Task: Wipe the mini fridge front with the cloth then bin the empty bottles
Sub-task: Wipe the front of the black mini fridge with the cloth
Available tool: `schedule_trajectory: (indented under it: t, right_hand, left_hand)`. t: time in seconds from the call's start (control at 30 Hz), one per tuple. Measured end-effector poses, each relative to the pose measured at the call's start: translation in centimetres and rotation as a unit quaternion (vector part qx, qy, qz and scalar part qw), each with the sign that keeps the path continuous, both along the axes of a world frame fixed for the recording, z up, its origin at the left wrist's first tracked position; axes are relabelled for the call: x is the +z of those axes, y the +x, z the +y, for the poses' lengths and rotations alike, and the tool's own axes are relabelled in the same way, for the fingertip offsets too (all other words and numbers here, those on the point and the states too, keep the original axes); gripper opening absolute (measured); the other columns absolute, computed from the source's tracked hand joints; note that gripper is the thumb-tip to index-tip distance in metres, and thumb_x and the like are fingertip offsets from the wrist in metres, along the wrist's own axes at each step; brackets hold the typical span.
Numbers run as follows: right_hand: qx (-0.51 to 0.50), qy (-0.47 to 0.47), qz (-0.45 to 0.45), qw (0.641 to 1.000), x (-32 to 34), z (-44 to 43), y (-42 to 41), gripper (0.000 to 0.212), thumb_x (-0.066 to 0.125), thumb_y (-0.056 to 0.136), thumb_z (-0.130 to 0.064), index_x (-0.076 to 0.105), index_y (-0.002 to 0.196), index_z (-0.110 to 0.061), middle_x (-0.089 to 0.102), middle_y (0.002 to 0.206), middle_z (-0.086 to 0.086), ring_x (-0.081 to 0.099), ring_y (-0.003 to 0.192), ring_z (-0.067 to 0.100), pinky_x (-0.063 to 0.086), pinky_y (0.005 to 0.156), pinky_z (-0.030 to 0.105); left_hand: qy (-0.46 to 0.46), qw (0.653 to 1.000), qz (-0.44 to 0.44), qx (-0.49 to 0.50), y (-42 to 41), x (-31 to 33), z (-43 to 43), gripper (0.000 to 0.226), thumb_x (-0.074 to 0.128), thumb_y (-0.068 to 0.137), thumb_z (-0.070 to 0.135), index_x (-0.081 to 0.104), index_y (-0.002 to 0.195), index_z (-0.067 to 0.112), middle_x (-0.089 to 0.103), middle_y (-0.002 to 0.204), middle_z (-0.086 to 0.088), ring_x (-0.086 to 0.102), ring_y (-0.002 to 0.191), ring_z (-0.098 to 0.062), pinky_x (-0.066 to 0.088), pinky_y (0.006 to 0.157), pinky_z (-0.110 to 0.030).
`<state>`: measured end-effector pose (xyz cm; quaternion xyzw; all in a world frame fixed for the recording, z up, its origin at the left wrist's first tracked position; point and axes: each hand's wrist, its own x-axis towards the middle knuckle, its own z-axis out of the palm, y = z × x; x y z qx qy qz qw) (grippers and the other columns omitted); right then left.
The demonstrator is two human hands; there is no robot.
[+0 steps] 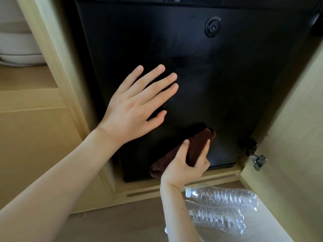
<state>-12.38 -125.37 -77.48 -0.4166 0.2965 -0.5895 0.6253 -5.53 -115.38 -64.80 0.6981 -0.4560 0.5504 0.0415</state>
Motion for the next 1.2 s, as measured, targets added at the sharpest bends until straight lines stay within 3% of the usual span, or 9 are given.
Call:
schedule_trajectory:
  t: [0.2,0.37,0.47,0.6,0.73,0.87,1.03,1.13,1.2]
  right_hand:
    - [-0.004,-0.086,0.004,0.996,1.8,0.1,0.0,0.055,0.078,0.087,-0.015,0.055,0.136,-0.027,0.054,0.114,0.004,0.058,0.101,0.004,0.047,0.082,0.007]
    - [0.025,-0.186,0.017,0.982,2.5,-1.3,-0.1,0.052,0.074,0.09,-0.021,0.053,0.138,-0.027,0.055,0.117,0.002,0.056,0.105,-0.001,0.044,0.082,0.004]
    - [0.044,-0.173,0.017,0.984,1.5,-1.9,-0.1,0.046,0.072,0.09,-0.022,0.056,0.133,-0.031,0.056,0.116,-0.003,0.059,0.105,0.001,0.045,0.081,0.003]
    - [0.015,-0.081,0.023,0.996,-1.3,-1.5,-0.3,0.045,0.073,0.09,-0.014,0.057,0.13,-0.026,0.059,0.119,-0.012,0.062,0.109,0.005,0.052,0.089,0.016]
    - [0.023,-0.006,0.001,1.0,-2.1,-1.2,-0.2,0.045,0.075,0.088,-0.012,0.057,0.127,-0.028,0.061,0.127,-0.002,0.063,0.115,0.014,0.057,0.093,0.028]
    - [0.039,-0.065,-0.035,0.996,-0.1,-0.3,0.2,0.048,0.075,0.084,-0.024,0.057,0.128,-0.035,0.064,0.119,-0.001,0.066,0.107,0.016,0.058,0.088,0.026]
    - [0.012,-0.162,-0.001,0.987,-1.1,-0.3,0.9,0.05,0.073,0.084,-0.022,0.057,0.13,-0.029,0.061,0.114,-0.017,0.065,0.106,0.01,0.049,0.084,0.012]
    - [0.005,-0.134,0.039,0.99,-4.5,-0.1,0.3,0.05,0.073,0.084,-0.021,0.055,0.13,-0.027,0.06,0.122,-0.01,0.063,0.113,0.014,0.056,0.09,0.027]
    - [0.012,-0.06,0.05,0.997,-6.1,0.3,0.1,0.05,0.073,0.084,-0.017,0.052,0.127,-0.028,0.06,0.125,-0.004,0.064,0.112,0.017,0.059,0.09,0.04]
  left_hand:
    - [0.023,1.0,0.017,0.009,-0.1,0.2,0.3,0.051,0.06,0.096,0.029,0.051,0.144,0.014,0.045,0.153,-0.004,0.033,0.146,-0.026,0.018,0.123,-0.045]
    - [0.027,0.999,0.018,0.007,0.0,0.1,0.3,0.053,0.06,0.096,0.03,0.05,0.145,0.014,0.043,0.155,-0.003,0.032,0.147,-0.026,0.018,0.123,-0.045]
    - [0.022,1.0,0.013,0.007,0.0,0.0,0.1,0.052,0.058,0.097,0.03,0.049,0.145,0.015,0.044,0.154,-0.004,0.032,0.147,-0.026,0.017,0.124,-0.044]
    - [0.019,1.0,0.009,0.013,0.0,-0.1,0.1,0.051,0.057,0.097,0.03,0.05,0.145,0.015,0.044,0.154,-0.003,0.032,0.147,-0.026,0.017,0.124,-0.044]
    - [0.018,1.0,0.016,0.013,-0.1,0.0,0.1,0.051,0.057,0.097,0.03,0.051,0.145,0.015,0.044,0.154,-0.003,0.033,0.147,-0.026,0.017,0.124,-0.044]
    - [0.011,1.0,0.013,0.006,-0.1,0.0,0.0,0.05,0.058,0.096,0.028,0.052,0.144,0.014,0.046,0.153,-0.004,0.034,0.146,-0.027,0.018,0.123,-0.045]
    - [0.015,1.0,0.004,0.002,0.2,-0.2,0.2,0.05,0.058,0.097,0.027,0.052,0.144,0.013,0.046,0.153,-0.004,0.034,0.146,-0.027,0.017,0.124,-0.045]
    - [0.012,1.0,0.011,0.003,0.1,-0.9,0.7,0.048,0.059,0.096,0.026,0.054,0.142,0.014,0.047,0.152,-0.004,0.035,0.146,-0.027,0.017,0.124,-0.043]
    - [0.021,1.0,0.021,0.006,-0.1,-1.5,1.1,0.049,0.06,0.096,0.026,0.053,0.143,0.014,0.046,0.152,-0.003,0.034,0.146,-0.028,0.016,0.124,-0.043]
